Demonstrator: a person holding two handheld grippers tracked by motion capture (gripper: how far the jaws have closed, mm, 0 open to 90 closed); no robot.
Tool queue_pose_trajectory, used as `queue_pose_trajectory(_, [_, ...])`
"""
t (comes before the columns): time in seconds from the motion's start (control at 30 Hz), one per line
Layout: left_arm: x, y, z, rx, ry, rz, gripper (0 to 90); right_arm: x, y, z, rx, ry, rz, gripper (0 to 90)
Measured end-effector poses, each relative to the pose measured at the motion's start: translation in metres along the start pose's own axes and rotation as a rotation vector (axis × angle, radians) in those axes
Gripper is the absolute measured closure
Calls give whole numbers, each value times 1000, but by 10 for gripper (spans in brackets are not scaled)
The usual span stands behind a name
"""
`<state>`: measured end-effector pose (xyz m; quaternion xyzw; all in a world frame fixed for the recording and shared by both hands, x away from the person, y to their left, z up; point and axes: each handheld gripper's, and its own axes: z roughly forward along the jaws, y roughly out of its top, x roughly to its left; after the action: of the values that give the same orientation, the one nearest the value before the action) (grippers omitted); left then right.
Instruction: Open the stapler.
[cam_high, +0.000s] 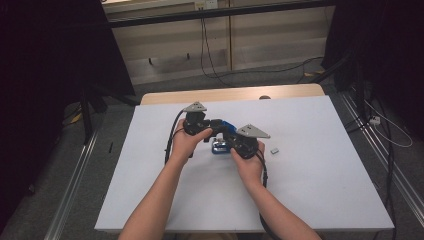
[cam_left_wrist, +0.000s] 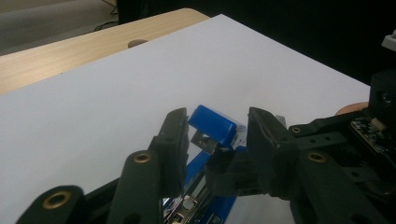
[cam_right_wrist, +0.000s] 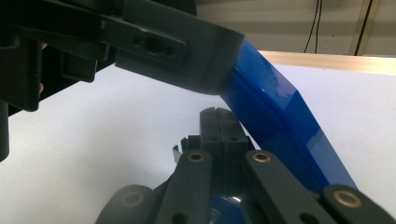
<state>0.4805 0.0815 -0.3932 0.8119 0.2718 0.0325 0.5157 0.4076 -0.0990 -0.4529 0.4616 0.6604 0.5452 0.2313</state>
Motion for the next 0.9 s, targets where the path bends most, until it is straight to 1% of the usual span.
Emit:
queue_pose_trajectory(0.07, [1,0,-1,-11,-5,-12,571,-1,0,0,-2,-3,4,900])
queue_pose_trajectory(0.2, [4,0,-4,-19,-5,-16,558,-1,0,0,-8,-4,8,900])
queue_pose_trajectory(0.27, [6,-1,-7,-33,0,-24,557,-1,0,0,-11,-4,12,900])
queue_pose_trajectory(0.3, [8,-1,-9,-41,-1,-35,557,-1,0,0,-10,-2,17,900])
queue_pose_trajectory(0.37, [12,-2,-15,-49,9,-26,565,-1,0,0,-9,-2,11,900])
queue_pose_trajectory(0.43, [15,-4,-19,-60,15,-31,588,-2,0,-1,-8,-4,4,900])
queue_pose_trajectory(0.47, [17,-5,-21,-65,25,-43,614,-2,0,-1,-8,-3,4,900])
queue_pose_trajectory(0.5, [19,-7,-22,-61,50,-42,638,-2,0,0,-9,-5,4,900])
queue_pose_trajectory(0.53, [19,-10,-22,-37,68,-29,678,-2,0,0,-11,-6,3,900])
queue_pose_trajectory(0.57, [20,-14,-20,-11,67,-15,697,-2,0,0,-9,-6,1,900])
queue_pose_trajectory(0.6, [19,-18,-16,17,64,-14,727,-3,0,0,-10,-8,2,900])
queue_pose_trajectory(0.63, [18,-21,-13,46,67,1,750,-3,0,0,-10,-8,4,900])
queue_pose_trajectory(0.67, [17,-25,-9,52,61,10,770,-3,0,0,-11,-10,5,900])
queue_pose_trajectory(0.7, [16,-28,-6,53,53,8,787,-4,0,0,-11,-9,9,900])
queue_pose_trajectory(0.77, [14,-32,0,63,51,15,813,-4,-1,0,-11,-9,8,900])
queue_pose_trajectory(0.8, [13,-34,3,81,45,16,824,-4,-1,0,-8,-9,5,900])
queue_pose_trajectory(0.83, [12,-36,6,109,62,23,832,-4,-1,-1,-8,-9,6,900])
queue_pose_trajectory(0.87, [12,-37,8,120,67,24,845,-4,-1,-1,-7,-7,8,900])
queue_pose_trajectory(0.9, [13,-39,9,119,63,18,856,-4,-1,-1,-6,-8,5,900])
